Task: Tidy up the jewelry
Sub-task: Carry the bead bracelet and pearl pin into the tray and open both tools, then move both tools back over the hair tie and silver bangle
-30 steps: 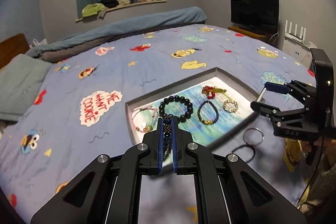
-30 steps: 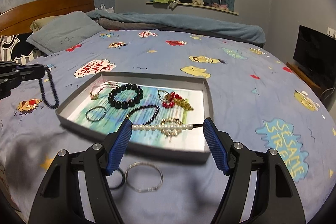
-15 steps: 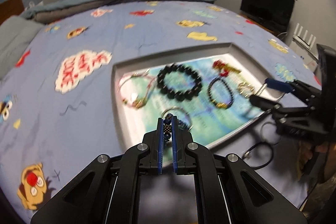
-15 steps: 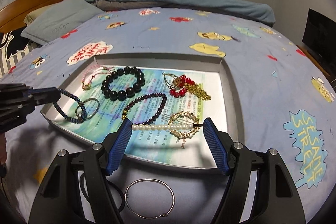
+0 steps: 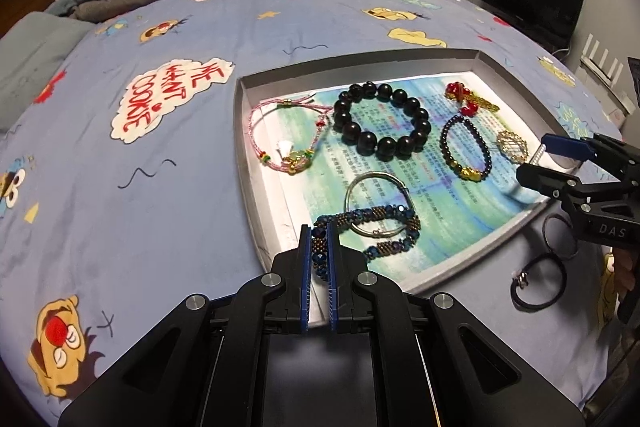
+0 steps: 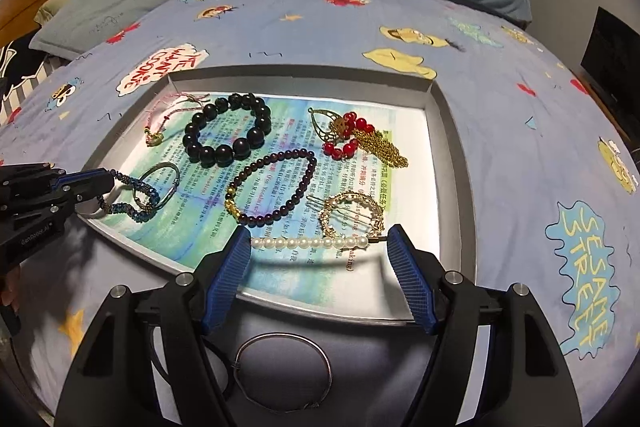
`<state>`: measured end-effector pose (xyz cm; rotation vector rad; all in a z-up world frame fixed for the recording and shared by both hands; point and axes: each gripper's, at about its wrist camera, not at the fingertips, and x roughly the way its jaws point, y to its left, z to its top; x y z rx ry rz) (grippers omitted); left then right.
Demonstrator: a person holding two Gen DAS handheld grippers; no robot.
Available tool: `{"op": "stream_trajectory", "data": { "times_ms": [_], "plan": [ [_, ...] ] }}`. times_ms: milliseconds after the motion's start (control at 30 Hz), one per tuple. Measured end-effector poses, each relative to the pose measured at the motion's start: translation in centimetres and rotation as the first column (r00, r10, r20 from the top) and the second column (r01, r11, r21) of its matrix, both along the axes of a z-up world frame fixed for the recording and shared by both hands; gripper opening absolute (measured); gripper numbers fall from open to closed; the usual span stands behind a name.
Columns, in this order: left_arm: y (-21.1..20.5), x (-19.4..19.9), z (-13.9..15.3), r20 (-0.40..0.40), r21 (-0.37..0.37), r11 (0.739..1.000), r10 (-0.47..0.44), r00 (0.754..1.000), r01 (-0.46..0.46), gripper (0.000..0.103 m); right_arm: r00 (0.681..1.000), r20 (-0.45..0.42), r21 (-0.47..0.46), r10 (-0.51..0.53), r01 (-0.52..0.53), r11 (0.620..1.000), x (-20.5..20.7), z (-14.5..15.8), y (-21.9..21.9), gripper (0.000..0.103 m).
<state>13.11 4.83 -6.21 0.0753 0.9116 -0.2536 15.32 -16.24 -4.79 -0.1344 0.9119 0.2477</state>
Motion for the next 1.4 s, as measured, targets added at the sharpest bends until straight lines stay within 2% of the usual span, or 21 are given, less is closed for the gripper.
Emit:
{"op": "stream_trajectory", "data": {
  "times_ms": [433,833,1067,1167,1233,1367,1400],
  "plan": [
    [-0.4,0.3,-0.5,0.011,0.040,0.999,0.000,1.000,-0.001,0.008,0.998,-0.062,0.036,-0.032,0.034,0.999,0.7,-1.1,-0.6,0.070],
    [-0.4,0.2,-0.5,0.016,0.037,0.999,0.002,1.000,-0.002,0.010,0.998,-0.054,0.029,-0.039,0.040,0.999,0.8,-0.9,-0.5,0.072],
    [-0.7,-0.3,0.0,0.019,0.040,0.999,0.001,1.000,-0.002,0.012,0.998,-0.019,0.028,-0.052,0.052,0.998,0.2,-0.2,-0.8,0.080],
    [-0.7,-0.6,0.5,0.029,0.040,0.999,0.007,1.000,-0.008,0.018,0.999,0.010,0.040,-0.049,0.048,0.998,-0.5,0.7,-0.9,0.082],
    [-0.7,-0.9,1.0,0.040,0.042,0.999,0.016,0.999,-0.017,0.032,0.998,0.037,0.041,-0.050,0.048,0.998,-1.0,1.4,-0.9,0.085],
    [-0.7,-1.6,2.3,0.070,0.033,0.999,0.019,0.997,-0.021,0.041,0.994,0.083,0.049,-0.067,0.063,0.997,-2.0,2.7,-1.4,0.091],
    [-0.7,-1.7,2.5,0.075,0.033,0.999,0.019,0.997,-0.022,0.047,0.993,0.091,0.053,-0.071,0.067,0.996,-2.2,2.9,-1.6,0.091]
  ]
}}
